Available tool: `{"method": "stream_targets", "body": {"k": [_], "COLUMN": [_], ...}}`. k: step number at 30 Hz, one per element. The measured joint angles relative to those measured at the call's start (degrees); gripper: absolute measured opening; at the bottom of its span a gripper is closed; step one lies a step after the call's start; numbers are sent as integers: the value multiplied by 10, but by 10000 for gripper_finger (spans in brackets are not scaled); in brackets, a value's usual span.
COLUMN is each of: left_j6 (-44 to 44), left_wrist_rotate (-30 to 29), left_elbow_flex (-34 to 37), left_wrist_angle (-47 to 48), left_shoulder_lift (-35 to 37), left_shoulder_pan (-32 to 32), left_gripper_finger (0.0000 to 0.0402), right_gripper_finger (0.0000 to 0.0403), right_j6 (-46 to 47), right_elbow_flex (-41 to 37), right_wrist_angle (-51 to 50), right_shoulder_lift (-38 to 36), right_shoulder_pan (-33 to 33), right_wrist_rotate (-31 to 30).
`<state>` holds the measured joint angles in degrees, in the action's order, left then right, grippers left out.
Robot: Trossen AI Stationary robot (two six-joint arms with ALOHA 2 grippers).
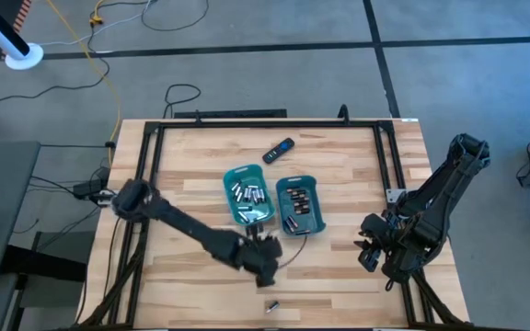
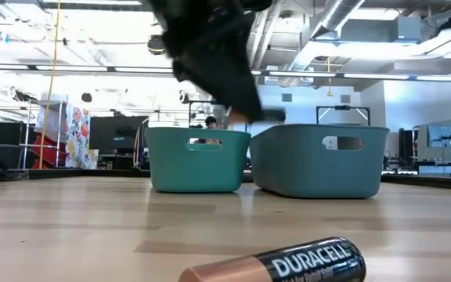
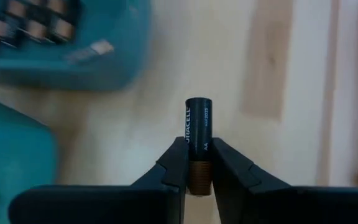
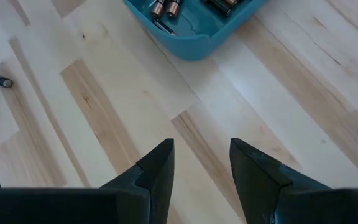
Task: Sort batteries
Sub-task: Put the copper and black battery into the blue bin
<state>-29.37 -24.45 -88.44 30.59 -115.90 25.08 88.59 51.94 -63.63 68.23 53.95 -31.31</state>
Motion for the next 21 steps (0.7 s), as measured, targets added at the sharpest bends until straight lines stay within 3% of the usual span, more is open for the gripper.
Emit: {"method": "stream_targets", "body": {"k": [5,8,12,21], "left_j6": [26,92,192,275], "left_wrist_rotate": [0,4,57,180], "left_elbow_flex": [-8,-32,-72,-81], "left_wrist_angle": [5,7,4,4], "left_shoulder_lift": [48,54,50,50], "left_shoulder_pan": [-55,-90,-144,-268], "left_gripper_finger": [42,42,42,42], "right_gripper_finger": [171,171,171,171], "right_j6": [17,32,64,148], "right_elbow_flex": [0,0,0,0], "right_wrist_angle": [1,0,-2,-9], "right_shoulder_lift": [0,0,0,16], "right_shoulder_pan": [-5,-5,-5,-11], "right_wrist_rotate": [0,-4,-12,-20]}}
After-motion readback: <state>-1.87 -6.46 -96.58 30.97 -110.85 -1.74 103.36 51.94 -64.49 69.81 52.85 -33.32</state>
